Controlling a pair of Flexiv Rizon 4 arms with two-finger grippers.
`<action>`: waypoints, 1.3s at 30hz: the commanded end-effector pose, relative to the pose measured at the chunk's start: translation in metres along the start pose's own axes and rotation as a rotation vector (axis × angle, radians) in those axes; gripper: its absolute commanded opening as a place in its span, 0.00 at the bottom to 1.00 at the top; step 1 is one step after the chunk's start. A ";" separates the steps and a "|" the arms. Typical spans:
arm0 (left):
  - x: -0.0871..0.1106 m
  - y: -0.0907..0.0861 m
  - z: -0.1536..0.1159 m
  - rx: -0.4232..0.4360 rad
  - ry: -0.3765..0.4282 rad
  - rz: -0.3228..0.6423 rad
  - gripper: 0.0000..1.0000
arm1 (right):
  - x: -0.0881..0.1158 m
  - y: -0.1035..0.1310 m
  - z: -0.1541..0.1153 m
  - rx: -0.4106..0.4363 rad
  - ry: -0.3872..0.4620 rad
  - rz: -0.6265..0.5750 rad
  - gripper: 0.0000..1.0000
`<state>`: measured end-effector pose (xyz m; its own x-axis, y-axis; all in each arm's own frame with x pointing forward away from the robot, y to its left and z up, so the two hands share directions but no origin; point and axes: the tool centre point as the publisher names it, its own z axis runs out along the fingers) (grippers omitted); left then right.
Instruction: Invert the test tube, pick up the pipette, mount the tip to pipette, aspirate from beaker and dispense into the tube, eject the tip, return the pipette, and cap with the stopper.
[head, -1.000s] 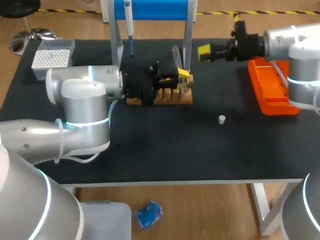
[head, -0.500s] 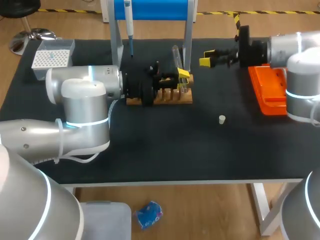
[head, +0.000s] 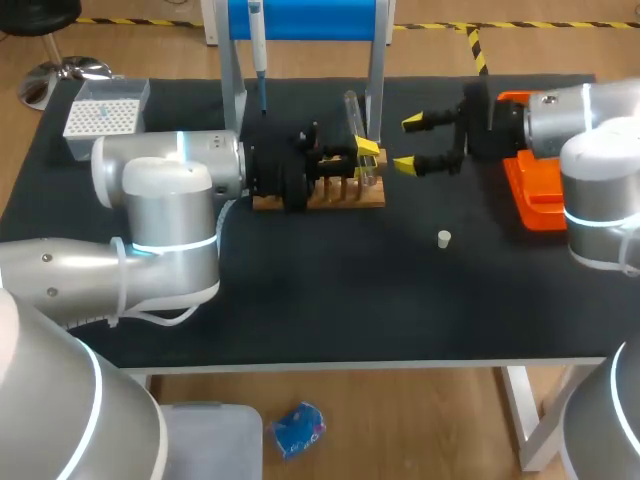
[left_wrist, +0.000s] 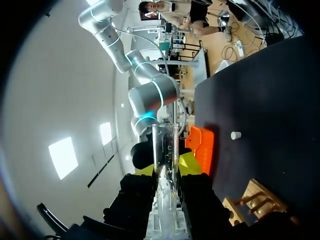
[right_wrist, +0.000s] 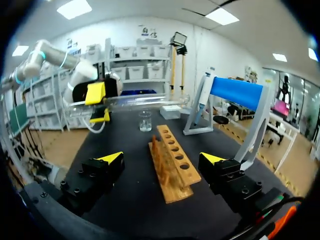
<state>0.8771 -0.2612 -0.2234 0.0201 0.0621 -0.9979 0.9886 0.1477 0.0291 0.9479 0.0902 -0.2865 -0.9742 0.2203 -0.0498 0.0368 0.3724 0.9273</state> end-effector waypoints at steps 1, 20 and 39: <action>0.000 -0.001 0.000 -0.003 -0.002 0.003 0.00 | -0.020 -0.005 -0.005 0.048 0.227 -0.195 1.00; 0.000 -0.001 0.000 -0.003 -0.002 0.003 0.00 | -0.016 -0.017 0.007 0.047 0.256 -0.188 1.00; -0.049 0.024 -0.004 0.055 0.215 -0.282 0.00 | -0.015 -0.018 0.007 0.062 0.241 -0.187 1.00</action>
<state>0.8873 -0.2567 -0.2015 -0.1659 0.0838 -0.9826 0.9749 0.1639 -0.1506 0.9640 0.0872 -0.3056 -0.9899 -0.0750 -0.1205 -0.1413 0.4400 0.8868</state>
